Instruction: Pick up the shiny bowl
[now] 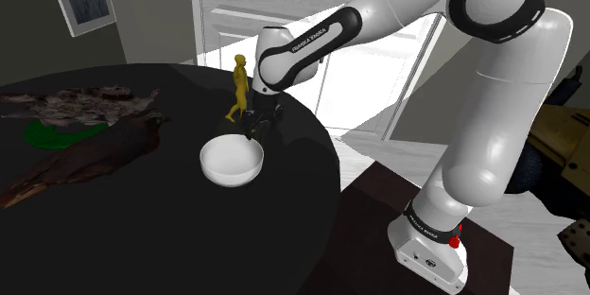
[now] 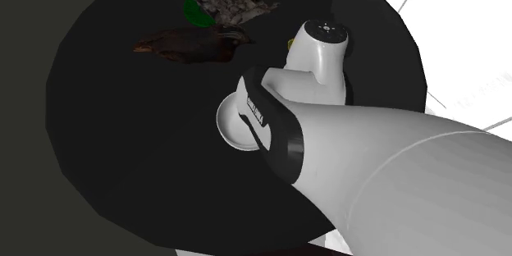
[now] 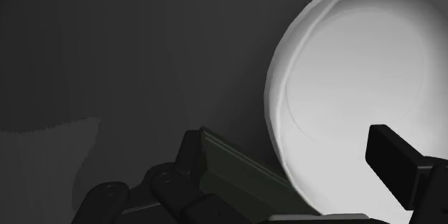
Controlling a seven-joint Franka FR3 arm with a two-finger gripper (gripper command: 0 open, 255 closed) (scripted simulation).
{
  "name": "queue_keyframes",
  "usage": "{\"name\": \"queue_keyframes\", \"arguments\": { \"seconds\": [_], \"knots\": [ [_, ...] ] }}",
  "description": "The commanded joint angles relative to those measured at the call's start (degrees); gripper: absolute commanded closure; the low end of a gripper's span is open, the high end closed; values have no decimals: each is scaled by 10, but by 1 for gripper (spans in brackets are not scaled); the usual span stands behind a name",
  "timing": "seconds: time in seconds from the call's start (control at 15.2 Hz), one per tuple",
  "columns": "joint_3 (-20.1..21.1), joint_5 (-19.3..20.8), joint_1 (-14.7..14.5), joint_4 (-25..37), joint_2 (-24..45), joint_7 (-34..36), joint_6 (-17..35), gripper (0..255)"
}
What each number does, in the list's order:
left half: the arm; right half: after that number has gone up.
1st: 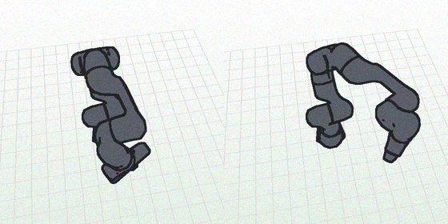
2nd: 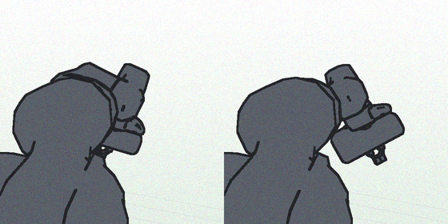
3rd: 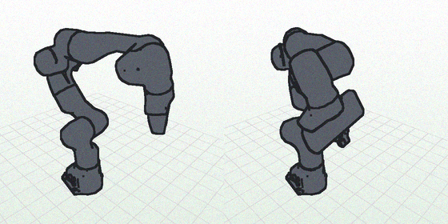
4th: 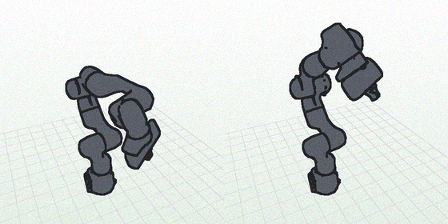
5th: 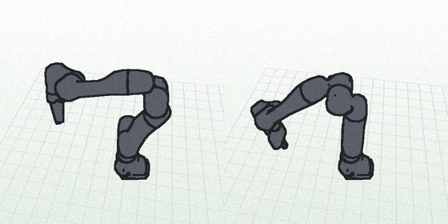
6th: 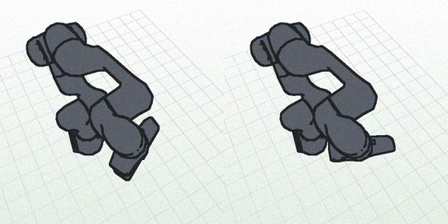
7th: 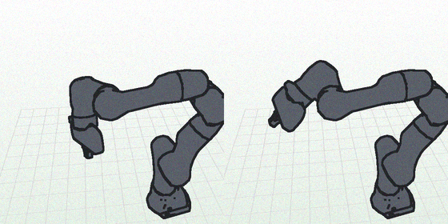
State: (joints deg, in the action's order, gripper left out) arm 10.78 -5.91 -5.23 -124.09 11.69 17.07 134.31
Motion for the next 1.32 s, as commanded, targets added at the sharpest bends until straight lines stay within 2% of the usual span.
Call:
{"name": "queue_keyframes", "arguments": {
  "seconds": [0.0, 0.53, 0.59, 1.25],
  "knots": [
    [1, 4, -5, 14, 27, 6, 13, 0],
    [-1, 8, -7, 7, 65, 5, 57, 0],
    [-1, 9, -7, 9, 65, 5, 56, 255],
    [-1, 8, -7, 8, 59, 5, 50, 255]
  ]
}}
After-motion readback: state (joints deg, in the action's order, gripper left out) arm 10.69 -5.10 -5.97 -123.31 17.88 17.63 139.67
